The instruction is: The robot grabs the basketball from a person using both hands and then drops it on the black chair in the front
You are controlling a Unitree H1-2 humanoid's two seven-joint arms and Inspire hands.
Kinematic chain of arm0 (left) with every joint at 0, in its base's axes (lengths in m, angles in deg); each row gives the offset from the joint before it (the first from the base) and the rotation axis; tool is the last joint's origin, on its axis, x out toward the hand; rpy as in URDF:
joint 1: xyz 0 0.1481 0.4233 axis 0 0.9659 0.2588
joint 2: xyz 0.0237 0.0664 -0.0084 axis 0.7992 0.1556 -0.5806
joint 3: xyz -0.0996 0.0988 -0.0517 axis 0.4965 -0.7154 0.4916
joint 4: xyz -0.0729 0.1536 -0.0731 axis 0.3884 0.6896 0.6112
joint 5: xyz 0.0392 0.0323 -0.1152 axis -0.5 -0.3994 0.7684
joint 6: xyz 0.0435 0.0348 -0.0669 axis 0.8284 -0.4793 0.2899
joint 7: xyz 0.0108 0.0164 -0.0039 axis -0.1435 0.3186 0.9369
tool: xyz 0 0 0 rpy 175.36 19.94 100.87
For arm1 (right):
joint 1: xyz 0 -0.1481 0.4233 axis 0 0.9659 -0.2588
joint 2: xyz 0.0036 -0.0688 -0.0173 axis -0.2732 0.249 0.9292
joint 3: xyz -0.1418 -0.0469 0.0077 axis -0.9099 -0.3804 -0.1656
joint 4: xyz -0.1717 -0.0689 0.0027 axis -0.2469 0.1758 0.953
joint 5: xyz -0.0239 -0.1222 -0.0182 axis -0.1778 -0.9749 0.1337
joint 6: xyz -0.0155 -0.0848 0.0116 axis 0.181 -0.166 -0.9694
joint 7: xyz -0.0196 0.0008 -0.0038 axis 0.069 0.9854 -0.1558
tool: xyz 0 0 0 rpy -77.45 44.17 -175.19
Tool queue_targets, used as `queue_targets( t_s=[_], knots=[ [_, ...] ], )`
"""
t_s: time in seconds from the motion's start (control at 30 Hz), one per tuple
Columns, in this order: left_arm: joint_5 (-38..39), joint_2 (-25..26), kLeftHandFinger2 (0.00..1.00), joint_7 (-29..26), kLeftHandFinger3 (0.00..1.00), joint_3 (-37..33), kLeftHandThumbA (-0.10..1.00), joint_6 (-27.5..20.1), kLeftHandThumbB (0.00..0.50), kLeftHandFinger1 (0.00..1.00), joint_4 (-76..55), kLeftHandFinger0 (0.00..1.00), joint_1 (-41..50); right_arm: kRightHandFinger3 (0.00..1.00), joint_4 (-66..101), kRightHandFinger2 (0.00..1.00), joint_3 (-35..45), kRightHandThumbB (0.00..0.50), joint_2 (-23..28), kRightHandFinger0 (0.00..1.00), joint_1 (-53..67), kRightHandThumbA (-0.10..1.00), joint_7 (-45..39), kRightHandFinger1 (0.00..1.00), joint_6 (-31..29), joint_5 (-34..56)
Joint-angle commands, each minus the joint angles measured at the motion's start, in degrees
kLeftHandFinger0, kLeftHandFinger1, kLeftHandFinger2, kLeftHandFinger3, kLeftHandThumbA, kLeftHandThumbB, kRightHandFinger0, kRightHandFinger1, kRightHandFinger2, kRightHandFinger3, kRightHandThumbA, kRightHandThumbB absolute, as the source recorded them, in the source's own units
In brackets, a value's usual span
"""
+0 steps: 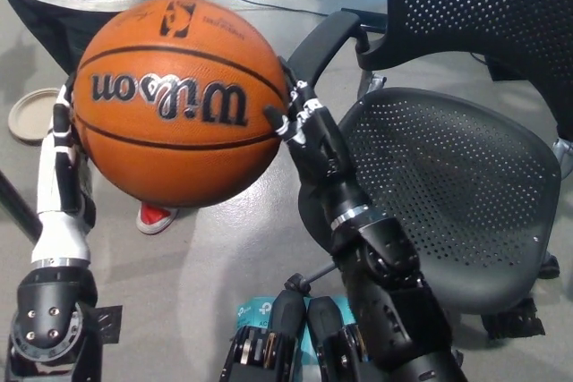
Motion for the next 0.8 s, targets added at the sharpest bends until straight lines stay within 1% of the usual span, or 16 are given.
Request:
queue_targets(
  t_s=[0.0,0.03,0.1,0.2,0.23,0.27,0.3,0.4,0.43,0.47,0.5,0.53,0.63,0.67,0.7,0.77],
  knots=[
    [-2.5,-4.4,1.0,5.2,1.0,-9.0,1.0,-0.5,0.185,1.0,-2.5,1.0,-5.0,1.0,-3.6,1.0,-7.4,0.28,-7.4,1.0,-7.2,1.0,9.7,1.0,-8.4,-17.9],
    [-2.4,-4.3,1.0,5.1,1.0,-9.1,1.0,-0.5,0.185,1.0,-2.5,1.0,-5.0,1.0,-3.6,1.0,-7.4,0.277,-7.4,1.0,-7.2,1.0,9.9,1.0,-8.5,-18.0],
    [-1.2,-3.8,1.0,6.1,1.0,-9.4,1.0,0.2,0.215,1.0,-2.6,1.0,-5.4,1.0,-1.5,1.0,-7.3,0.283,-7.8,1.0,-6.7,1.0,10.2,1.0,-6.5,-17.8],
    [-0.7,-3.7,1.0,6.0,1.0,-9.5,1.0,0.5,0.218,1.0,-2.7,1.0,-5.5,1.0,-1.4,1.0,-7.4,0.279,-7.8,1.0,-6.6,1.0,10.6,1.0,-6.6,-17.9],
    [0.3,-4.0,1.0,6.3,1.0,-9.7,1.0,1.4,0.207,1.0,-3.0,1.0,-6.6,1.0,0.4,1.0,-7.2,0.259,-7.5,1.0,-6.7,1.0,11.0,1.0,-5.4,-18.1],
    [0.7,-4.1,1.0,6.3,1.0,-9.8,1.0,1.9,0.206,1.0,-3.1,1.0,-7.1,1.0,1.1,1.0,-7.2,0.256,-7.3,1.0,-6.7,1.0,11.3,1.0,-4.9,-18.2],
    [1.5,-4.2,1.0,6.7,1.0,-10.0,1.0,2.1,0.181,1.0,-3.6,1.0,-7.5,1.0,2.5,1.0,-7.0,0.243,-7.3,1.0,-6.5,1.0,11.5,1.0,-4.4,-17.9],
    [1.7,-4.0,1.0,6.5,1.0,-10.2,1.0,2.3,0.179,1.0,-3.7,1.0,-7.5,1.0,2.6,1.0,-7.3,0.24,-7.2,1.0,-6.5,1.0,12.0,1.0,-4.4,-17.9],
    [1.3,-4.4,1.0,6.1,1.0,-10.6,1.0,2.5,0.142,1.0,-3.9,1.0,-9.2,1.0,4.2,1.0,-6.4,0.248,-7.0,1.0,-6.9,1.0,12.7,1.0,-4.7,-17.3],
    [1.2,-4.4,1.0,6.1,1.0,-10.9,1.0,2.1,0.138,1.0,-3.8,1.0,-9.7,1.0,5.0,1.0,-6.1,0.254,-7.0,1.0,-7.0,1.0,12.8,1.0,-4.0,-16.9],
    [1.6,-4.4,1.0,6.0,1.0,-11.0,1.0,2.6,0.178,1.0,-3.9,1.0,-10.0,1.0,5.4,1.0,-6.2,0.278,-6.9,1.0,-7.1,1.0,13.0,1.0,-3.8,-16.8],
    [1.9,-4.7,1.0,5.8,1.0,-11.2,1.0,3.3,0.168,1.0,-4.2,1.0,-10.8,1.0,6.8,1.0,-6.1,0.257,-6.6,1.0,-7.2,1.0,13.7,1.0,-3.5,-17.3],
    [2.7,-5.3,1.0,5.5,1.0,-11.6,1.0,5.0,0.164,1.0,-4.9,1.0,-12.9,1.0,9.5,1.0,-5.6,0.269,-6.0,1.0,-7.7,1.0,14.2,1.0,-3.0,-16.4],
    [2.2,-5.4,1.0,5.1,1.0,-11.9,1.0,6.6,0.175,1.0,-5.6,1.0,-13.7,1.0,10.4,1.0,-5.6,0.258,-5.6,1.0,-8.2,1.0,13.8,1.0,-3.4,-15.8],
    [1.6,-5.2,1.0,5.4,1.0,-12.6,1.0,5.9,0.133,1.0,-5.9,1.0,-14.8,1.0,12.0,1.0,-5.6,0.265,-5.0,1.0,-8.5,1.0,14.4,1.0,-2.3,-16.7],
    [1.8,-5.1,1.0,5.2,1.0,-12.9,1.0,6.4,0.131,1.0,-6.2,1.0,-15.4,1.0,13.2,1.0,-5.9,0.267,-4.6,1.0,-8.6,1.0,14.9,1.0,-1.2,-16.9]
  ],
)
